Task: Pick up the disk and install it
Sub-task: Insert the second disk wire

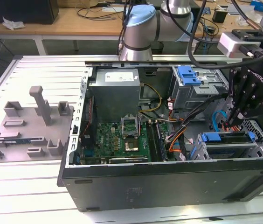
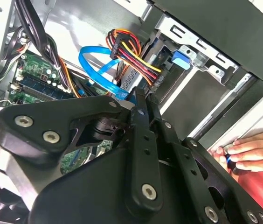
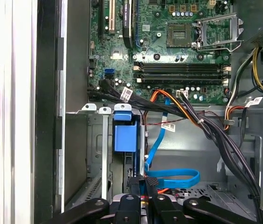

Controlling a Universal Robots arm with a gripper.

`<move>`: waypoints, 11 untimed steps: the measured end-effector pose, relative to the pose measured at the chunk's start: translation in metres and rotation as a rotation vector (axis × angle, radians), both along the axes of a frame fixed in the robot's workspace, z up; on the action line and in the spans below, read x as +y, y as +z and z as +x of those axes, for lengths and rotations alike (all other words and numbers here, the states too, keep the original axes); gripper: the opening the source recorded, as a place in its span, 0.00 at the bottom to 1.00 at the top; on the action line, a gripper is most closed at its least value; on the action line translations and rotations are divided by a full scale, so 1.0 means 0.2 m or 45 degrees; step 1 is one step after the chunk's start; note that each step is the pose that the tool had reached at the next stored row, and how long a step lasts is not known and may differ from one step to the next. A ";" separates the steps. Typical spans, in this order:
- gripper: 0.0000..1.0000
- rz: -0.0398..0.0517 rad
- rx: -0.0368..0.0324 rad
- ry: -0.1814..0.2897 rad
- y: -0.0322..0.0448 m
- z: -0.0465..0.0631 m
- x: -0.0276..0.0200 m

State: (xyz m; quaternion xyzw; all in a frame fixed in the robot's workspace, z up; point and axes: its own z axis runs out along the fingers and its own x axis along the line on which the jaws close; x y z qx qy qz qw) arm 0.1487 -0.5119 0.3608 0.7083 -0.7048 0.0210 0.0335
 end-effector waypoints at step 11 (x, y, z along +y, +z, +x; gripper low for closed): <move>0.16 0.027 -0.0062 0.000 -0.003 0.00 -0.039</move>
